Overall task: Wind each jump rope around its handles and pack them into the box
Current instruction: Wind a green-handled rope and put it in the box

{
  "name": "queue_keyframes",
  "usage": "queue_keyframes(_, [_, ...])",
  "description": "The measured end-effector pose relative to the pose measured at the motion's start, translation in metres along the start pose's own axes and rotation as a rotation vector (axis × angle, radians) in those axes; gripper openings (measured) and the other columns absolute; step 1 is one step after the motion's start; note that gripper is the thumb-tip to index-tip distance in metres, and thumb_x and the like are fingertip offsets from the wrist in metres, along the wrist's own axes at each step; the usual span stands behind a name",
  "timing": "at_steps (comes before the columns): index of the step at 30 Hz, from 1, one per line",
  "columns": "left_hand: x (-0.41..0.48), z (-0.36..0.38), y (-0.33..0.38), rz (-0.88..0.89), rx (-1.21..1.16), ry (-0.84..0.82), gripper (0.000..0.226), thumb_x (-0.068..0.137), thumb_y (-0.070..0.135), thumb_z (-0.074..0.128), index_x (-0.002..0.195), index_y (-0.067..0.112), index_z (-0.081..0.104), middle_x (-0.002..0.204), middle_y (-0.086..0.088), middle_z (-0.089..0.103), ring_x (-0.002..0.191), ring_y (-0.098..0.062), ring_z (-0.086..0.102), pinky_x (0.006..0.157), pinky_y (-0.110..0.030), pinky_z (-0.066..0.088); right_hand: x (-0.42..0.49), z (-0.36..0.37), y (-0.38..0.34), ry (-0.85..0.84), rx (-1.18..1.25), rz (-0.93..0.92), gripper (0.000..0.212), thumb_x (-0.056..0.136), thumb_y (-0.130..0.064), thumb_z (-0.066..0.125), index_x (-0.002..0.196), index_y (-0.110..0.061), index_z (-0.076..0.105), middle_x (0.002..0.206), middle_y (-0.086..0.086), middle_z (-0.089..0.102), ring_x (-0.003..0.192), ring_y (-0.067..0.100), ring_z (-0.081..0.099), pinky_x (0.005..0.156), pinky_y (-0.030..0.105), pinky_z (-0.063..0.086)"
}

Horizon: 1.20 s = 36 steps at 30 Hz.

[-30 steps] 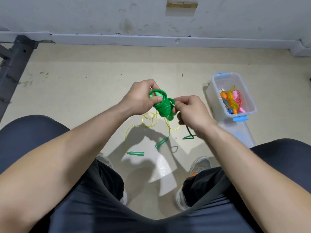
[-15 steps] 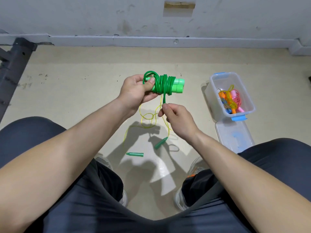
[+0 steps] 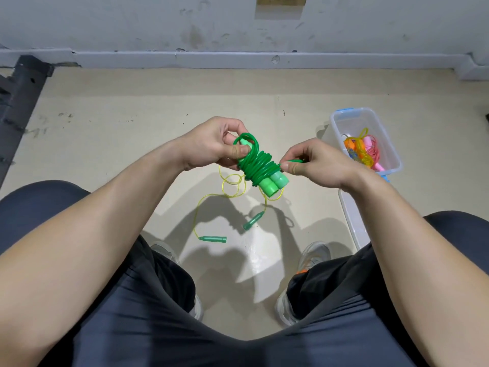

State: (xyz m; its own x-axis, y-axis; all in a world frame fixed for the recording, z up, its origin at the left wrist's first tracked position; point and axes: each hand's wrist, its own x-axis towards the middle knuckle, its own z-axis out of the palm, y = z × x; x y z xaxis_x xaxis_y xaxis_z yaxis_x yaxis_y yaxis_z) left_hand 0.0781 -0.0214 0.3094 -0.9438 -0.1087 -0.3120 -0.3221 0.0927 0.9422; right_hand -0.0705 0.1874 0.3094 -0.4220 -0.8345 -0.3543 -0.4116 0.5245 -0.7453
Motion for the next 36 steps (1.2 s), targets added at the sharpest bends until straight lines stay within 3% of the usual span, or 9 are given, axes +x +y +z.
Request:
queue_keyframes(3, [0.0, -0.004, 0.001, 0.007, -0.037, 0.042, 0.013, 0.093, 0.004, 0.066, 0.09, 0.012, 0.056, 0.068, 0.0, 0.07, 0.057, -0.015, 0.065, 0.067, -0.029, 0.061, -0.005, -0.001, -0.006, 0.047, 0.143, 0.033, 0.015, 0.095, -0.016, 0.067, 0.084, -0.02, 0.075, 0.065, -0.016, 0.066, 0.061, -0.001, 0.055, 0.064, 0.017, 0.042])
queue_keyframes(5, [0.0, -0.008, 0.003, 0.007, -0.047, 0.07, 0.014, 0.095, 0.002, 0.065, 0.09, 0.012, 0.056, 0.07, 0.0, 0.072, 0.06, -0.016, 0.068, 0.066, -0.027, 0.06, -0.008, 0.001, -0.01, 0.067, 0.279, 0.092, 0.017, 0.096, -0.014, 0.061, 0.085, -0.015, 0.074, 0.052, -0.015, 0.051, 0.05, 0.006, 0.039, 0.052, 0.021, 0.03])
queue_keyframes(10, [-0.002, -0.012, 0.005, 0.035, -0.001, 0.143, 0.017, 0.099, -0.002, 0.057, 0.09, 0.013, 0.055, 0.069, 0.002, 0.072, 0.059, -0.014, 0.067, 0.064, -0.026, 0.059, -0.013, 0.01, -0.017, 0.056, 0.774, 0.291, 0.017, 0.094, -0.01, 0.049, 0.092, -0.011, 0.066, 0.059, -0.003, 0.03, 0.053, 0.015, 0.015, 0.052, 0.028, 0.012])
queue_keyframes(14, [0.0, -0.01, 0.003, 0.061, -0.064, 0.227, 0.017, 0.099, 0.0, 0.057, 0.089, 0.014, 0.054, 0.069, 0.003, 0.072, 0.061, -0.013, 0.068, 0.069, -0.029, 0.061, -0.017, 0.019, -0.019, 0.06, 1.0, 0.277, 0.025, 0.092, -0.018, 0.064, 0.067, -0.021, 0.065, 0.065, -0.005, 0.017, 0.048, 0.009, 0.013, 0.047, 0.024, 0.011])
queue_keyframes(17, [0.001, -0.008, 0.003, 0.062, -0.126, 0.303, 0.017, 0.1, 0.003, 0.058, 0.088, 0.015, 0.054, 0.066, 0.003, 0.071, 0.06, -0.013, 0.068, 0.07, -0.029, 0.062, -0.018, 0.027, -0.021, 0.164, 0.904, 0.195, 0.009, 0.083, -0.021, 0.075, 0.075, -0.016, 0.072, 0.054, -0.01, 0.035, 0.047, 0.008, 0.019, 0.054, 0.029, 0.013])
queue_keyframes(21, [0.001, -0.009, 0.003, 0.078, -0.114, 0.355, 0.017, 0.099, 0.003, 0.059, 0.088, 0.015, 0.053, 0.064, 0.003, 0.07, 0.059, -0.013, 0.068, 0.071, -0.032, 0.063, -0.012, 0.033, -0.022, 0.399, 0.712, 0.212, 0.022, 0.088, -0.031, 0.076, 0.074, -0.015, 0.071, 0.057, -0.009, 0.055, 0.046, 0.01, 0.025, 0.048, 0.024, 0.024])
queue_keyframes(27, [0.001, -0.005, 0.007, 0.115, -0.023, 0.395, 0.019, 0.097, 0.0, 0.061, 0.089, 0.014, 0.053, 0.064, 0.003, 0.071, 0.061, -0.014, 0.067, 0.072, -0.036, 0.063, -0.009, 0.03, -0.023, 0.448, 0.688, 0.282, 0.029, 0.081, -0.033, 0.082, 0.08, -0.006, 0.071, 0.049, -0.008, 0.028, 0.044, 0.013, 0.023, 0.047, 0.025, 0.022])
queue_keyframes(31, [0.003, 0.004, 0.007, 0.147, 0.043, 0.44, 0.021, 0.095, -0.002, 0.064, 0.088, 0.017, 0.054, 0.069, -0.003, 0.071, 0.066, -0.018, 0.067, 0.069, -0.037, 0.063, -0.011, 0.038, -0.023, 0.523, 0.691, 0.297, 0.03, 0.078, -0.028, 0.086, 0.066, -0.018, 0.06, 0.045, -0.013, 0.032, 0.04, 0.009, 0.026, 0.049, 0.026, 0.024])
queue_keyframes(36, [0.008, 0.022, 0.0, 0.152, 0.031, 0.582, 0.021, 0.092, 0.004, 0.067, 0.087, 0.021, 0.056, 0.082, -0.014, 0.071, 0.072, -0.025, 0.068, 0.07, -0.04, 0.062, -0.008, 0.035, -0.021, 0.665, 0.384, 0.225, 0.032, 0.084, -0.034, 0.078, 0.061, -0.019, 0.061, 0.044, -0.014, 0.038, 0.045, 0.01, 0.033, 0.048, 0.025, 0.027])
